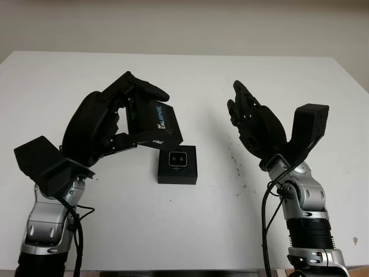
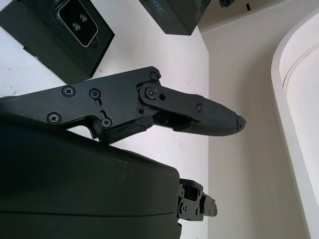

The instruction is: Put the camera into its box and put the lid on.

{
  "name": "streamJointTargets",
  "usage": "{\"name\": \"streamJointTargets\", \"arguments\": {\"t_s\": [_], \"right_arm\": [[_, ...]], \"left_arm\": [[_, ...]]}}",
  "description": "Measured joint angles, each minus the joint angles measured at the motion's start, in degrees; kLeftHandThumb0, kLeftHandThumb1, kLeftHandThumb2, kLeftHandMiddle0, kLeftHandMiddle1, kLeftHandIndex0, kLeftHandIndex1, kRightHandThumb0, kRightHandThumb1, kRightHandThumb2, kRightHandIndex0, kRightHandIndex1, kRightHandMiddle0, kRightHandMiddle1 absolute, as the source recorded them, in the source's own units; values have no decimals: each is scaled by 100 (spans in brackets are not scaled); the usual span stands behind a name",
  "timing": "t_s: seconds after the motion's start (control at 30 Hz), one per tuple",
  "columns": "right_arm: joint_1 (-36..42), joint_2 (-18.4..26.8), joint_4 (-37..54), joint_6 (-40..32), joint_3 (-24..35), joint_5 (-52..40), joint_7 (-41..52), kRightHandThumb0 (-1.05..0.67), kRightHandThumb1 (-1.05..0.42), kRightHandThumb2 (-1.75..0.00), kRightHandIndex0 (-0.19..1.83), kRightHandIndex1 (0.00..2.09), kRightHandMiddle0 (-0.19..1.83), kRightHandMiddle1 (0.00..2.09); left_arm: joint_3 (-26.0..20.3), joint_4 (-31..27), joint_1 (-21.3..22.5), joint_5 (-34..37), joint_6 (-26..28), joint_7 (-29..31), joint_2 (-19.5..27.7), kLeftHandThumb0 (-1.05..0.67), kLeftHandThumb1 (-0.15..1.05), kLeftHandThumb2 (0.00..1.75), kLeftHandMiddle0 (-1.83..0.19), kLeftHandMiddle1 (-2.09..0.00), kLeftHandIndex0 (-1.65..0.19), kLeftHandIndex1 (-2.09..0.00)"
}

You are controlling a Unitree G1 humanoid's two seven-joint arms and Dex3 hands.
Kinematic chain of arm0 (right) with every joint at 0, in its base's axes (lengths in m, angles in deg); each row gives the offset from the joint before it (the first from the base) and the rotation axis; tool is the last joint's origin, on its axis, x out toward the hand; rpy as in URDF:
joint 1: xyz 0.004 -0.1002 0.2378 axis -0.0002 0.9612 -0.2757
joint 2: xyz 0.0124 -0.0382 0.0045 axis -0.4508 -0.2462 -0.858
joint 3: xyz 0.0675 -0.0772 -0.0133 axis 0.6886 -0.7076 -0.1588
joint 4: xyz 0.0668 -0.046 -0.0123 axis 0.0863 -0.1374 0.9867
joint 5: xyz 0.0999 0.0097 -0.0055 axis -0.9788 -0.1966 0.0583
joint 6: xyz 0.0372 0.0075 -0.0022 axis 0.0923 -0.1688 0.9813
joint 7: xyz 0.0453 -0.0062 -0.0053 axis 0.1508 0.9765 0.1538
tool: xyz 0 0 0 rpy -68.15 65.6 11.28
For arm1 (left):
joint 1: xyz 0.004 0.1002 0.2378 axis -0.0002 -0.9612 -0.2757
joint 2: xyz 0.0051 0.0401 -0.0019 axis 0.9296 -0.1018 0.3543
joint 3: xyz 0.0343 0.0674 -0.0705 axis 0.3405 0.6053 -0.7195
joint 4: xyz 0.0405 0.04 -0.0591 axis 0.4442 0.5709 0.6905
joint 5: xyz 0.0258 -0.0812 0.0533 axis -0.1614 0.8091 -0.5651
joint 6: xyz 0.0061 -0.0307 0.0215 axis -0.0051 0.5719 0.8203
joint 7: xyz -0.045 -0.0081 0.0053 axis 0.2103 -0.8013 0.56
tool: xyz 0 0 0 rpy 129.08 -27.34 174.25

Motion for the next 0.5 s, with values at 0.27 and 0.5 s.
{"name": "streamJointTargets", "arguments": {"t_s": [0.27,0.5], "right_arm": [[5,-6,-49,100,-2,17,-18,-71,-105,-60,-11,6,-9,6],[15,-9,-101,129,0,16,-45,-71,-105,-59,-12,6,-9,6]], "left_arm": [[232,319,138,-26,-64,-203,-486,-17,99,5,-37,-152,-28,-147],[400,680,268,-197,-125,-251,-702,-19,98,5,-41,-156,-29,-150]]}}
